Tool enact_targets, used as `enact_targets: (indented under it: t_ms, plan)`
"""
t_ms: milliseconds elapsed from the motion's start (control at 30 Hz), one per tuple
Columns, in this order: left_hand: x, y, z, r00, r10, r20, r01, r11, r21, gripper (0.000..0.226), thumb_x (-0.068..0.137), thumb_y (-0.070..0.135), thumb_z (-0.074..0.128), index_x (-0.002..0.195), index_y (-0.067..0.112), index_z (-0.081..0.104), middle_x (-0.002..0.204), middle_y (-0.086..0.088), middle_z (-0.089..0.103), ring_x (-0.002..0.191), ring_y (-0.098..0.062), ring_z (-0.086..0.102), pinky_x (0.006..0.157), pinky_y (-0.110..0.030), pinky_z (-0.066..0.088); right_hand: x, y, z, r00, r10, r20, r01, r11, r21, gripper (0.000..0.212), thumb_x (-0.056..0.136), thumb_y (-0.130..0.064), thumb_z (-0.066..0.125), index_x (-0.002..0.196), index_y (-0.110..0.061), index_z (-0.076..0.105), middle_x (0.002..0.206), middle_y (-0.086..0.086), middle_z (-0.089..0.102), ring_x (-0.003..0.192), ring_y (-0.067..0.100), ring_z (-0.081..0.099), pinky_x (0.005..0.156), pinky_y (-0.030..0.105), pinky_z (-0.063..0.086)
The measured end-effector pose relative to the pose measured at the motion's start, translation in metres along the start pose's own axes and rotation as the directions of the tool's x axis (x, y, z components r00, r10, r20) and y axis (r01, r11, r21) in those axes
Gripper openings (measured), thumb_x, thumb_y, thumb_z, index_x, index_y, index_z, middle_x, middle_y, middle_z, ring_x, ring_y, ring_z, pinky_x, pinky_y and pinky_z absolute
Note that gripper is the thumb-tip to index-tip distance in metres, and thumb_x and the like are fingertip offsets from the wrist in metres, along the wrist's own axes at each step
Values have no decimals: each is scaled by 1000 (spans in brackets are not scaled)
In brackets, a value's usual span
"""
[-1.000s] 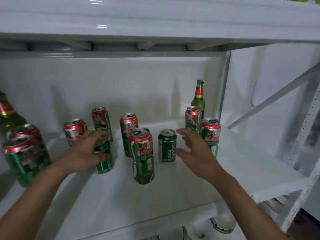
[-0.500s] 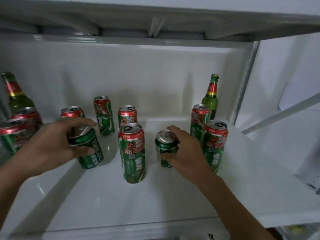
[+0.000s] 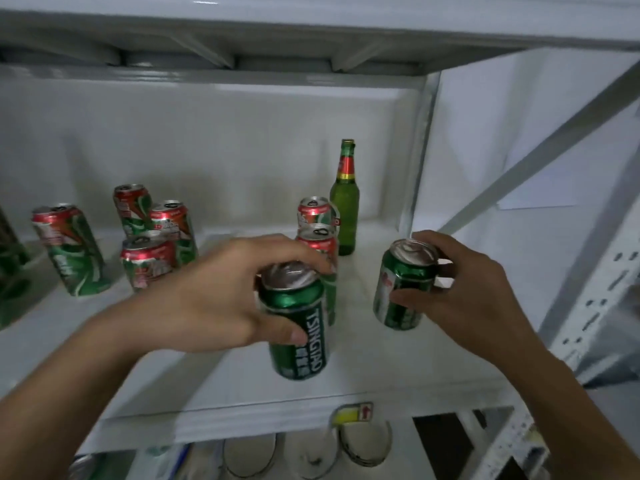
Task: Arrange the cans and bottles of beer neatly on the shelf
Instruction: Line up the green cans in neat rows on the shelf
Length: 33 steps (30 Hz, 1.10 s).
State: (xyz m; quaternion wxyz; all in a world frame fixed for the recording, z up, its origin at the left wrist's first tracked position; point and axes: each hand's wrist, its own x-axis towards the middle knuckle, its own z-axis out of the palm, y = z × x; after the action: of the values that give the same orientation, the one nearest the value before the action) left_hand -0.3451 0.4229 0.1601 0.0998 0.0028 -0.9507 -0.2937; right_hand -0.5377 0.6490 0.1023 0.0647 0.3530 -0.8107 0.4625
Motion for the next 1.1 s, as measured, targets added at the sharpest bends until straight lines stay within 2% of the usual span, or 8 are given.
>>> enact_targets:
  t_ms: [67,267,433,567,733,900,1000,1100]
  plan:
    - [38,23,31,999,44,10,-44,996,77,63,71,31,93,126,41,63,123,24,63,113,7,60,93,-14,53,16,26,-1,999,30,-24,-31,999,-39,75,67,-19,94,133,-26,61,115,-12,67,101,11,64,77,3,42]
    - [119,19,108,988,55,-147,-19,971,240,62,78,30,87,132,30,56,122,2,55,112,-16,55,92,-29,51,58,75,15,994,82,-72,-86,995,-54,70,70,-23,91,133,-17,61,116,1,71,103,21,65,86,23,47]
    - [148,11,133,983,-20,-181,62,972,227,65,81,23,83,138,25,51,128,-4,49,116,-24,51,95,-36,52,75,94,26,989,130,-77,-137,986,-95,66,68,-31,89,126,-21,59,110,2,71,99,27,68,87,44,59]
    - [157,1,140,976,-45,-213,83,981,175,66,81,20,83,139,26,51,127,-5,49,119,-24,50,92,-31,46,68,98,27,989,118,-86,-125,989,-80,64,72,-31,88,128,-25,57,114,0,69,99,24,66,86,44,58]
    - [156,0,140,987,-46,-151,67,988,138,71,84,18,80,146,26,45,133,-3,43,123,-23,49,96,-29,47,64,95,24,990,133,-48,-137,987,-87,69,77,-29,86,137,-23,51,123,3,65,108,26,63,93,48,55]
    - [127,21,120,980,108,-164,-78,980,182,80,84,18,78,152,34,39,151,7,31,132,-19,47,104,-35,51,60,81,16,983,161,85,-165,985,43,81,88,-16,78,154,-11,33,129,1,55,118,20,53,98,32,42]
    - [92,30,92,908,270,-322,-192,948,254,67,84,10,75,143,30,52,151,8,39,133,-15,48,104,-32,50,55,68,20,981,140,-137,-127,987,101,72,91,-21,74,153,-17,38,148,7,50,133,26,50,109,40,42]
    - [51,16,53,798,363,-481,-265,928,261,49,80,-2,67,126,17,67,133,0,57,124,-18,56,100,-36,51,46,37,31,938,11,-347,64,977,203,36,93,-9,70,126,-18,61,127,2,64,118,20,61,107,36,48]
